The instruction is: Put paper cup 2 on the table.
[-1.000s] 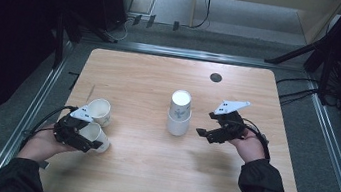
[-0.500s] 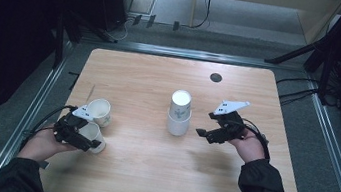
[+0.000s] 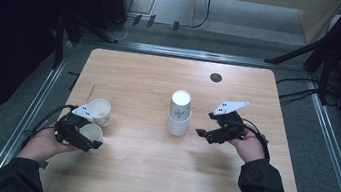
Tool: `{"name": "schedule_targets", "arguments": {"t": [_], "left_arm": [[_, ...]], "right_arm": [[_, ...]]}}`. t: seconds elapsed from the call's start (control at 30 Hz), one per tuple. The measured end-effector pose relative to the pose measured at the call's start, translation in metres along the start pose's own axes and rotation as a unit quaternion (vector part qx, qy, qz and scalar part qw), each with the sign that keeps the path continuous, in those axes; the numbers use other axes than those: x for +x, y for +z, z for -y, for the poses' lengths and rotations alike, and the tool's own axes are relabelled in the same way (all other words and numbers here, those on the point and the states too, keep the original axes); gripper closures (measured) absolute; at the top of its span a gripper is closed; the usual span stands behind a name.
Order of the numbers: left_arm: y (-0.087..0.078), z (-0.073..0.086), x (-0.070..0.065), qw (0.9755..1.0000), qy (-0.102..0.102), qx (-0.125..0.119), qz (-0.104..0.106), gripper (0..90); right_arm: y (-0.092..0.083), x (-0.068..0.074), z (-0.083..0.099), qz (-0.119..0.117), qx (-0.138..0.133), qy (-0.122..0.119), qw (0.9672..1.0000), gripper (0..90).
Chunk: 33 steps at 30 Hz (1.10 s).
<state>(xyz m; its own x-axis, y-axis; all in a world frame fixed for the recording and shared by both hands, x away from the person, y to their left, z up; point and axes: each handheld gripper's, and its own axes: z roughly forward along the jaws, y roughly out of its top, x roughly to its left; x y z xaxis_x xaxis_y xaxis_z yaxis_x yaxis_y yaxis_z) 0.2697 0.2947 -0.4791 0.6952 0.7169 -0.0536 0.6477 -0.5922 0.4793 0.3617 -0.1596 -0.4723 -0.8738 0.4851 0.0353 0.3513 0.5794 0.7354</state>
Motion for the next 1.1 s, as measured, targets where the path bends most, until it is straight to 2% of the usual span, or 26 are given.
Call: {"name": "schedule_targets", "arguments": {"t": [0.17, 0.23, 0.33, 0.43, 0.63, 0.7, 0.93, 1.1], "left_arm": [[-0.007, -0.002, 0.001, 0.9999, -0.004, -0.014, -0.002, 9.8], [-0.014, -0.004, 0.003, 0.9993, -0.014, -0.033, -0.005, 9.4], [-0.025, -0.006, 0.005, 0.9974, -0.028, -0.066, 0.007, 9.4], [-0.034, -0.01, 0.003, 0.9958, -0.03, -0.086, 0.005, 9.4], [-0.04, -0.027, -0.005, 0.9942, -0.014, -0.107, 0.009, 9.5], [-0.04, -0.034, -0.008, 0.9934, -0.003, -0.113, 0.018, 9.6], [-0.031, -0.055, -0.015, 0.9938, 0.021, -0.104, 0.034, 9.7], [-0.023, -0.071, -0.02, 0.9924, 0.036, -0.105, 0.053, 9.8]], "right_arm": [[0.0, 0.0, 0.0, 0.001, 0.0, 0.0, 1.0, 21.8], [0.0, 0.0, 0.0, 0.001, 0.0, 0.0, 1.0, 21.8], [0.0, 0.0, 0.001, 0.001, 0.002, -0.001, 1.0, 21.8], [0.0, 0.001, 0.002, 0.002, 0.005, -0.002, 1.0, 21.8], [-0.001, 0.005, 0.005, 0.003, 0.011, -0.006, 0.9999, 21.8], [-0.003, 0.006, 0.007, 0.005, 0.01, -0.007, 0.9999, 21.8], [-0.01, 0.011, 0.018, 0.009, 0.014, -0.005, 0.9998, 21.8], [-0.016, 0.017, 0.026, 0.012, 0.017, -0.003, 0.9998, 21.8]]}}
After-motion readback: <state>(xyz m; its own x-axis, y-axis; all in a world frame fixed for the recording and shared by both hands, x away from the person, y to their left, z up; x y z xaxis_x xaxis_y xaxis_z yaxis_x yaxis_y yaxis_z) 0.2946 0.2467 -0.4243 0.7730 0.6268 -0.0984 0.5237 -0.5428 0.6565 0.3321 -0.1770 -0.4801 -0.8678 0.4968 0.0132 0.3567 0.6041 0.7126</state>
